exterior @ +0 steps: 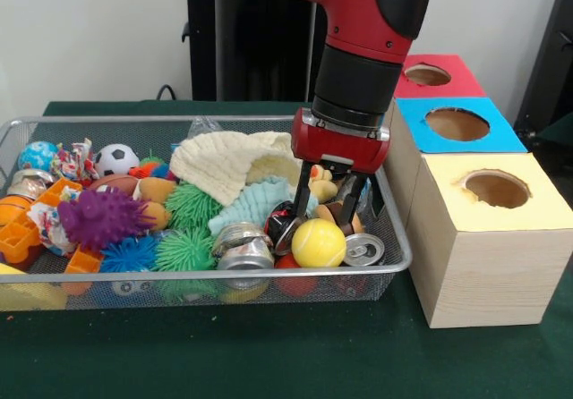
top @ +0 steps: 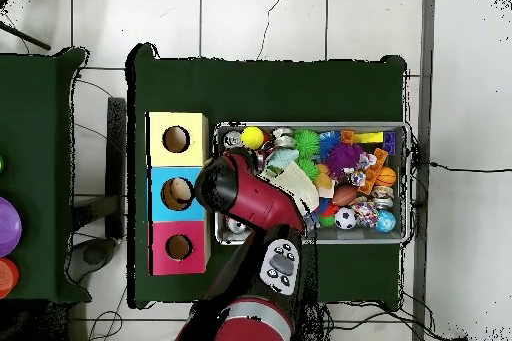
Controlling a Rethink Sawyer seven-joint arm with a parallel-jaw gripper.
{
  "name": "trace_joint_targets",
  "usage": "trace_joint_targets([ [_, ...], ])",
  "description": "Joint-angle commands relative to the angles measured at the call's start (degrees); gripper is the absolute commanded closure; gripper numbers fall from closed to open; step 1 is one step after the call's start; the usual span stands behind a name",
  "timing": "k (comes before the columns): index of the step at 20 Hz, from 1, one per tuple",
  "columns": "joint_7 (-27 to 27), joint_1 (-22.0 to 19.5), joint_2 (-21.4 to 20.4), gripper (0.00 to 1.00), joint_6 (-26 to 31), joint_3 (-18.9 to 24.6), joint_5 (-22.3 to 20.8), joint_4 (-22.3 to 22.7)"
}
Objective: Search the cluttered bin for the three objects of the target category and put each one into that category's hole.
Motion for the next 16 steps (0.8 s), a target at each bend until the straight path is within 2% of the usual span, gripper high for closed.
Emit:
trace_joint_targets([
  [1, 15.4, -1.4, 1.9, 0.0, 0.2, 2.6, 2.6, -2.3],
  [13, 16.1, -1.1, 1.9, 0.0, -1.4, 2.5, 3.0, -2.1],
  [16, 16.6, 0.4, 2.8, 0.0, -0.7, 1.6, 3.8, -2.5],
])
